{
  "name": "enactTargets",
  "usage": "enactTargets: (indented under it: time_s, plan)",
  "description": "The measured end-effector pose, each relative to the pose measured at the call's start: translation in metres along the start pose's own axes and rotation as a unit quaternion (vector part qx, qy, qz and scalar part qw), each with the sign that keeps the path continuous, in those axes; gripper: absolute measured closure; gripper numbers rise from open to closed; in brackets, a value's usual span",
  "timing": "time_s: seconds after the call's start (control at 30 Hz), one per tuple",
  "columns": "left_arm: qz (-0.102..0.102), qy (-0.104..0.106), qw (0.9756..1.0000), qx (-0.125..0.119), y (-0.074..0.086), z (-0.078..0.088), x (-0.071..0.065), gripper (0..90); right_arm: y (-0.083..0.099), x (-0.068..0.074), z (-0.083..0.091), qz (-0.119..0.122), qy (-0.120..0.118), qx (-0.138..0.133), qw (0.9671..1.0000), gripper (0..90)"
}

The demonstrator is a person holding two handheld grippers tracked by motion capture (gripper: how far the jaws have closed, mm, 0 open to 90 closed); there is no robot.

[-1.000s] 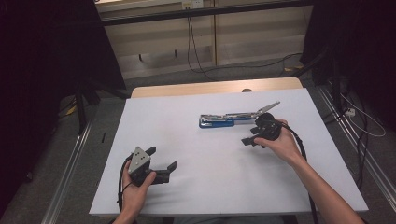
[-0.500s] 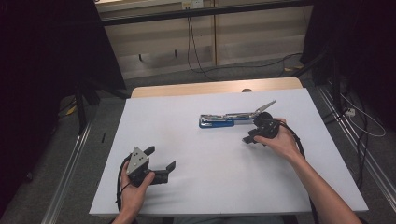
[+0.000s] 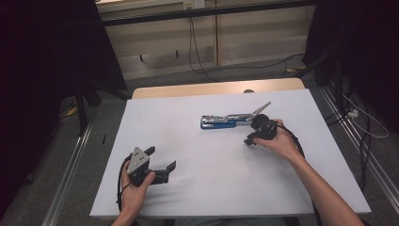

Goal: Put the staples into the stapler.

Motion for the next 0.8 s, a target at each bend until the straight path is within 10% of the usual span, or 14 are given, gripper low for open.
enactTargets:
  time_s: [0.8]
  plan:
    - [-0.003, 0.008, 0.9999, 0.013, 0.0040, -0.0062, -0.0021, 3.4, -0.0009, -0.0010, -0.0003, 0.011, 0.011, 0.016, 0.9997, 79.6]
Point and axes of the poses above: each handheld gripper's, and its own axes: z roughly backward along the jaws, y roughly out of its underside, x roughly to its left, the point moved 8 cm from there along -z, roughly forward along the jaws, and after that the axes turned 3 degrees about y, right-handed, at the moved point
